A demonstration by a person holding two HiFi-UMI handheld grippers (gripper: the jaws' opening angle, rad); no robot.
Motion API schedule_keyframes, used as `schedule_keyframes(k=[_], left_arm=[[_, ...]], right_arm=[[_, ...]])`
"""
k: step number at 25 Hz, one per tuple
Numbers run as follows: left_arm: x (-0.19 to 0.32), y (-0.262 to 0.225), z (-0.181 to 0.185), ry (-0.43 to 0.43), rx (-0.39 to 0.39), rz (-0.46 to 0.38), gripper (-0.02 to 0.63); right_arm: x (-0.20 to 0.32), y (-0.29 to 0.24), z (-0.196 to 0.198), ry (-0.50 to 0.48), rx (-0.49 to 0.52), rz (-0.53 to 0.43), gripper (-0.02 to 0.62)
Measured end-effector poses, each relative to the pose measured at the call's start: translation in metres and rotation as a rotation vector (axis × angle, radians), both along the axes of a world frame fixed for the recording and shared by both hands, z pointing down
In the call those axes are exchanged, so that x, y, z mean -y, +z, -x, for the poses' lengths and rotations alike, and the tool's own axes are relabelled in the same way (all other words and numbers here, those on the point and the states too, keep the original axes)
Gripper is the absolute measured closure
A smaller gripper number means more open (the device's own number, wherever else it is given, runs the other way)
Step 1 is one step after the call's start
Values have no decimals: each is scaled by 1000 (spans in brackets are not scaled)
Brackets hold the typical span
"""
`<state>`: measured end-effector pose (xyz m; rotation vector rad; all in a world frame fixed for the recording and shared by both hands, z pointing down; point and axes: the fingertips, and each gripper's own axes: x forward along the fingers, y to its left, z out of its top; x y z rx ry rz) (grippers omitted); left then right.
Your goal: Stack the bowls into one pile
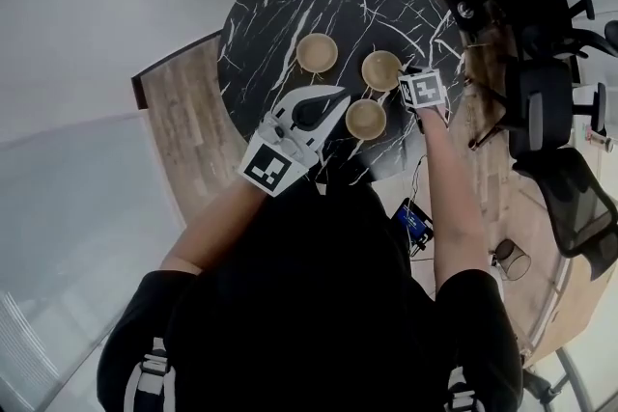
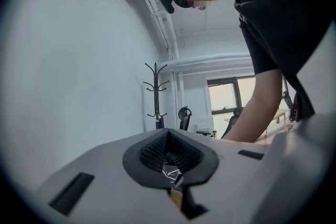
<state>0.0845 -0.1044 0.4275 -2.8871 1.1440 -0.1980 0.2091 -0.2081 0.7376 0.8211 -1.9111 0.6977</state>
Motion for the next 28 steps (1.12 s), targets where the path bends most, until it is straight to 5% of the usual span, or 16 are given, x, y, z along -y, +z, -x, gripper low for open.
schedule_keyframes(k=[13,28], left_arm=[[22,15,-6,25,22,15,603],[21,24,17,0,8,67,603]], right_arm=[[11,43,7,-48,-71,69,483],[16,68,12,21,-85,148,523]])
